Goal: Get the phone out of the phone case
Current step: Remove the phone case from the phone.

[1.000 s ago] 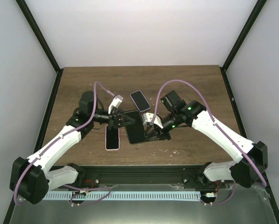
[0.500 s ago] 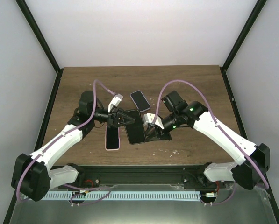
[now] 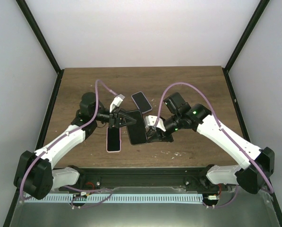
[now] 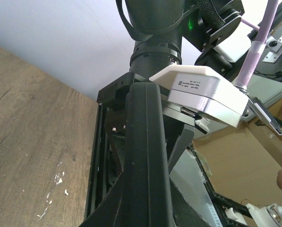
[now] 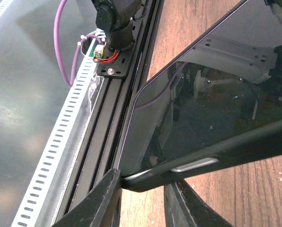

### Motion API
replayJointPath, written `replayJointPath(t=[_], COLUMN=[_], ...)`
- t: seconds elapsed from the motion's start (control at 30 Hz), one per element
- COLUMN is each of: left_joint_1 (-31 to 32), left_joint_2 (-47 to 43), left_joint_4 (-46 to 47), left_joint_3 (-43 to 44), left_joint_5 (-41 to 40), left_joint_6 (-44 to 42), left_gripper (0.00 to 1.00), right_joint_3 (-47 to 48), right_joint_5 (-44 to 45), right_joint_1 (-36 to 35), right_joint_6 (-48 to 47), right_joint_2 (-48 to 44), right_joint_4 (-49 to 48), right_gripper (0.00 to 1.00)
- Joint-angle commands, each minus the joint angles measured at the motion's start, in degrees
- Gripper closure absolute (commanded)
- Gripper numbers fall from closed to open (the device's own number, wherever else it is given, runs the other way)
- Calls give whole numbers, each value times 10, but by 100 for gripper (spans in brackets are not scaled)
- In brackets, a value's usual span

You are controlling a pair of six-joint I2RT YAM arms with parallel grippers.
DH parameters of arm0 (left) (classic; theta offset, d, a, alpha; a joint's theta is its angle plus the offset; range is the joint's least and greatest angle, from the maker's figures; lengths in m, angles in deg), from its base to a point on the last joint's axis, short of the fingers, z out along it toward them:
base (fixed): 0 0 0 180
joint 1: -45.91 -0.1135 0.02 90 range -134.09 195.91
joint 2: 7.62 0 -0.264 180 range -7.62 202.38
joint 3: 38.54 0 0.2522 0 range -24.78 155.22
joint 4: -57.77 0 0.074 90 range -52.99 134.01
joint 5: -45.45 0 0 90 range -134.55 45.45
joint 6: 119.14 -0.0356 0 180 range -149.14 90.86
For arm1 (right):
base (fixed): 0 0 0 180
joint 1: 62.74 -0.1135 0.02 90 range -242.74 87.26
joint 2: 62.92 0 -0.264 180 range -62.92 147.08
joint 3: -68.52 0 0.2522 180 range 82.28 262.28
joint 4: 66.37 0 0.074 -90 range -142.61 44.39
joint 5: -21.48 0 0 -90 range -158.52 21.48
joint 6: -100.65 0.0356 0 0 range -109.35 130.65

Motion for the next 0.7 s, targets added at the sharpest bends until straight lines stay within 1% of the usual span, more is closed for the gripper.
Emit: replayJointPath(t=[0.0,0.2,0.3,0.43,0.67], left_joint_1=[-3,-2,-1,2,8], left_joint_2=[4,7,12,21,17], left_joint_4=[24,40,50,69,71], left_joint_3=[-2,-5,-7,-10,-13], left_joint_5=[4,7,9,15,22], left_joint_6=[22,38,50,66,71], left_gripper=[100,100,100,100,100], right_joint_3=[-1,3,11,37,69], right_joint_5=[15,32,49,100,127], right_joint_1=[-13,-13,-16,-30,-32], right_joint_6=[-34,-49,-77,-118,-137], right_joint_2=[-12,-5,0,21,55], right_joint_4=[-48,-53,-39,-20,-42], right_gripper=[74,74,74,73,73])
